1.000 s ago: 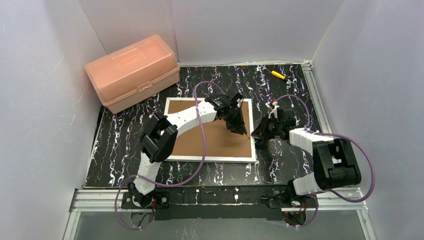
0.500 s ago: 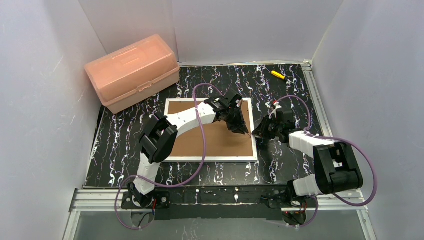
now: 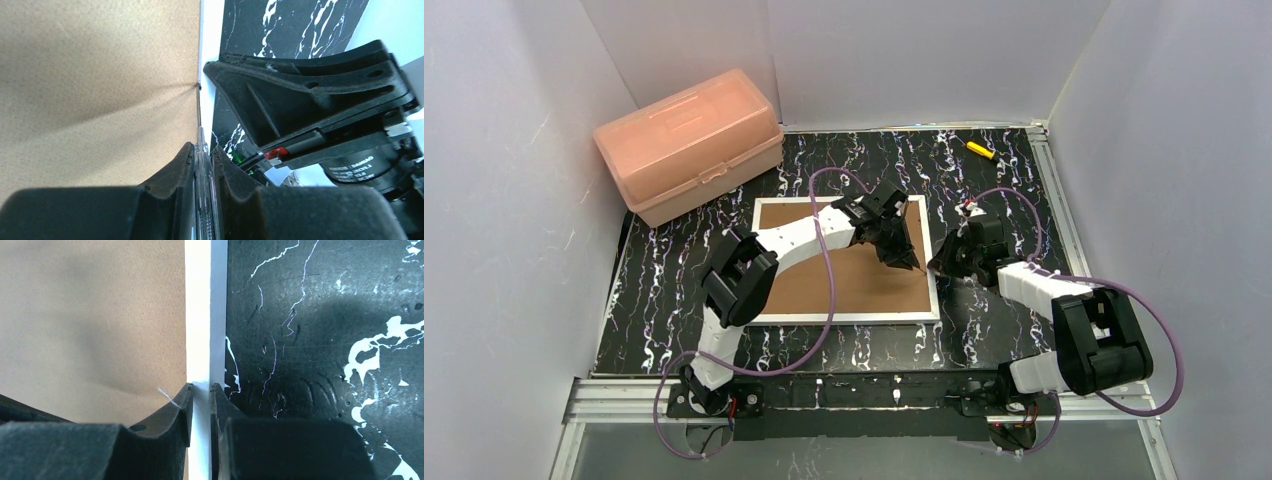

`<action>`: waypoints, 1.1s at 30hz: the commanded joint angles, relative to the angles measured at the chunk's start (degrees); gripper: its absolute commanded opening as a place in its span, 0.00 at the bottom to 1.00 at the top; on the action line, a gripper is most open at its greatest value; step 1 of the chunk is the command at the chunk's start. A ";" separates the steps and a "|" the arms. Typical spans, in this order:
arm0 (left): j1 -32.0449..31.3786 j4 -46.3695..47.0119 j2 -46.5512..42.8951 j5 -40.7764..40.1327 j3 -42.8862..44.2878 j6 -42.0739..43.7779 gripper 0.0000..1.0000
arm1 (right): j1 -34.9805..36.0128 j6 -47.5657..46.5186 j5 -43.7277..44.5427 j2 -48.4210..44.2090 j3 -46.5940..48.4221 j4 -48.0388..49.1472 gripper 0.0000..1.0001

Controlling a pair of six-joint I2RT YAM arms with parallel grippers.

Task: Take the photo out of the frame
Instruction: Release the photo frame item from the photo frame, then adjust the photo frame at the center of the board.

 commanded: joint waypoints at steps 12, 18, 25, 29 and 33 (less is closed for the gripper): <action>7.96 7.84 -21.95 13.10 -24.15 6.33 0.00 | 2.27 -4.07 -5.47 3.42 14.23 -13.96 0.49; 13.63 1.00 -26.59 16.52 -24.33 14.39 0.00 | 2.01 -4.97 -4.31 9.18 18.09 -14.57 0.56; 16.31 2.19 -29.05 19.52 -25.45 16.34 0.00 | 1.66 -5.18 1.52 12.08 22.15 -15.65 0.65; 17.60 1.08 -29.10 20.26 -25.04 18.05 0.00 | 1.49 -6.05 2.17 13.81 23.60 -14.96 0.60; 19.17 0.49 -29.25 20.84 -25.32 18.79 0.00 | 1.44 -6.64 1.03 17.45 25.19 -15.37 0.52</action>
